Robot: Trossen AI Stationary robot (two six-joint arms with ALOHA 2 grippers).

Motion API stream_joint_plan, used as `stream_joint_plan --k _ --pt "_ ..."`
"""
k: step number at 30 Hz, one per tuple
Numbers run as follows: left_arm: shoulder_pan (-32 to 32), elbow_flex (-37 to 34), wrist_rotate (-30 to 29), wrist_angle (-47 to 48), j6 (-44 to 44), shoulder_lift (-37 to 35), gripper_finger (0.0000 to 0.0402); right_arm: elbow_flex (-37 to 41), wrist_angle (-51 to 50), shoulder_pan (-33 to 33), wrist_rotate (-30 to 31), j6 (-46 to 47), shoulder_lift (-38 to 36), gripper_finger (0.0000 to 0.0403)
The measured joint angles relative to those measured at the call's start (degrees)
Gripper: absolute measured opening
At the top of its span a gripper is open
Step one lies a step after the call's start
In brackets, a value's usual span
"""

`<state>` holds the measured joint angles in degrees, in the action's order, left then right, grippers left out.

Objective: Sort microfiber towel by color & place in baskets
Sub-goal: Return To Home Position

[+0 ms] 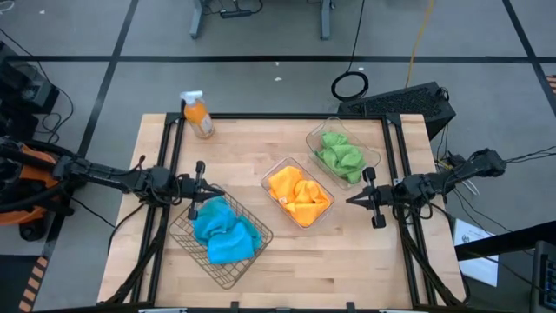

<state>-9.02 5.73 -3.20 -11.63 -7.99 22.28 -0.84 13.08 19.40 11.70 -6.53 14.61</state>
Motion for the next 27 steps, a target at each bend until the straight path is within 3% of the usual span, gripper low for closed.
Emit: stream_joint_plan --k 8,16,27 --pt "0.0 -5.2 -0.5 -4.6 0.2 -2.9 0.0011 0.0 -0.7 -2.6 -1.6 0.6 0.0 0.0" --pt "0.0 -5.3 -0.5 -1.0 0.2 -6.4 0.0011 0.0 -3.4 -4.6 -1.5 -0.1 -1.8 0.0" --pt "0.0 -5.3 -1.5 2.2 0.5 -11.0 0.0011 -0.1 -10.7 -5.2 -2.8 -2.1 -14.2 0.0"
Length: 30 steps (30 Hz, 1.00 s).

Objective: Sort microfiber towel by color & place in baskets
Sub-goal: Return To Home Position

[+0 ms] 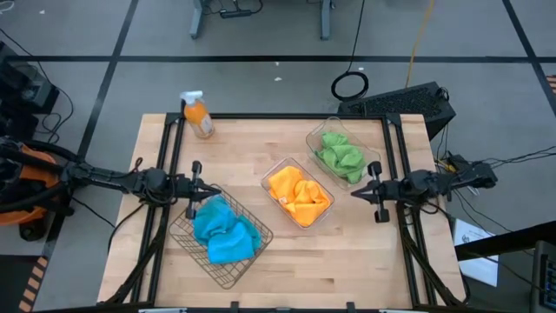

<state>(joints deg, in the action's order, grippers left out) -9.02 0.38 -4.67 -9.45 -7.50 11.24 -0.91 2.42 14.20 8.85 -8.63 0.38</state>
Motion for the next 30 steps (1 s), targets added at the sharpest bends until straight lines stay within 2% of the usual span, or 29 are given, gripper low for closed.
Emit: stream_joint_plan --k 8,15,20,30 --pt "0.0 0.0 -0.1 -0.2 0.3 -0.7 0.0011 0.0 -0.5 -2.6 -3.3 -0.2 -0.3 0.0" --pt "0.0 0.0 -0.1 -1.1 0.2 -0.7 0.0011 0.0 3.3 -9.3 -12.2 -2.6 -0.3 0.0" --pt "0.0 -0.1 -0.1 -0.8 0.2 -0.7 0.0011 0.0 -0.1 -13.2 -12.9 0.9 -0.3 0.0" --pt "0.0 -0.1 -0.1 -0.5 1.0 -0.7 0.0011 0.0 -0.9 -14.6 -13.5 1.7 1.2 0.0"
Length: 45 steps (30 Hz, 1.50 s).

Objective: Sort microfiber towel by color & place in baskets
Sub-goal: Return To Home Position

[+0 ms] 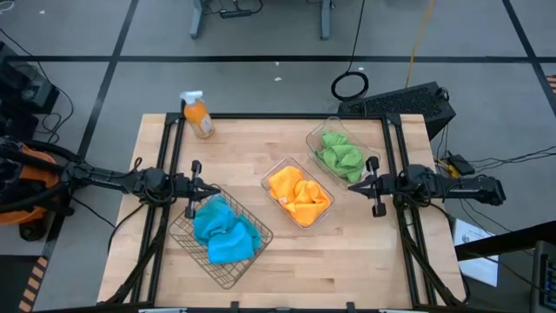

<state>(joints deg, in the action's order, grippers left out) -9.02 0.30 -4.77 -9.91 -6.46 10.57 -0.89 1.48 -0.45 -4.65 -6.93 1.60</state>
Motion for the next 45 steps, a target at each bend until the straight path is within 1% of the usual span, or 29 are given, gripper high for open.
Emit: stream_joint_plan --k 8,12,18,23,27,31,37,41,45 --pt "0.0 0.0 0.0 0.6 0.0 0.0 0.0011 0.0 0.0 0.0 -0.1 0.3 0.0 0.0" --pt "0.0 -0.1 0.0 2.1 0.1 0.0 0.0011 0.0 0.2 0.2 -1.4 0.3 0.0 0.0" --pt "0.0 -0.1 -0.5 3.7 0.0 -0.9 0.0011 0.0 0.2 0.2 -1.1 2.1 0.0 0.0" --pt "0.1 -0.1 -1.4 4.7 -1.4 -2.3 0.0011 0.0 0.2 0.2 -1.1 5.6 0.0 0.0" --pt "1.8 -0.1 -2.1 4.5 -1.9 -3.9 0.0011 0.0 0.2 0.2 -1.2 6.5 0.0 0.0" --pt "3.5 -0.1 -0.5 5.0 -1.8 -5.7 0.0011 0.0 0.2 0.2 -1.2 6.5 0.0 0.0" --pt "5.3 -0.1 4.7 6.2 -1.2 -8.5 0.0011 0.0 0.2 0.2 -1.2 6.5 0.0 0.0" --pt "6.2 -0.1 4.9 6.5 0.2 -10.5 0.0011 0.0 0.2 0.2 -1.2 6.5 0.0 0.0" --pt "6.8 -0.1 4.9 6.4 0.5 -10.6 0.0011 0.0 0.2 0.2 -1.2 6.5 0.0 0.0"
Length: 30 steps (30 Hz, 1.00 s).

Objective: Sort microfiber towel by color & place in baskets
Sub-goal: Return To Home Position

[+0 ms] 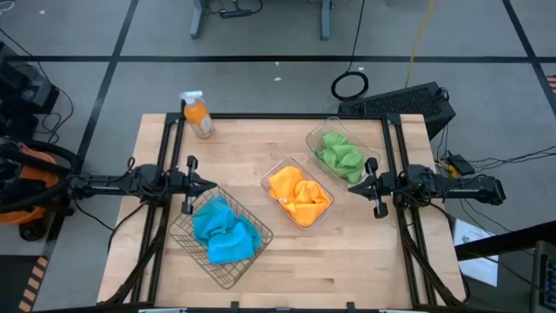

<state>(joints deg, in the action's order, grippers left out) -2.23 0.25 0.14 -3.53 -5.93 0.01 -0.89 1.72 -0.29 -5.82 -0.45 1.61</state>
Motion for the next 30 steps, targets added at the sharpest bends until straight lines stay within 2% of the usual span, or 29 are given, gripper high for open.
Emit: stream_joint_plan --k 9,30 --pt "1.2 0.0 0.1 2.4 2.7 0.0 0.0011 0.0 0.0 0.0 0.0 0.0 0.0 0.0" --pt "1.2 0.0 -0.4 2.5 1.0 0.1 0.0011 0.0 0.0 0.0 0.0 0.0 0.0 0.0"
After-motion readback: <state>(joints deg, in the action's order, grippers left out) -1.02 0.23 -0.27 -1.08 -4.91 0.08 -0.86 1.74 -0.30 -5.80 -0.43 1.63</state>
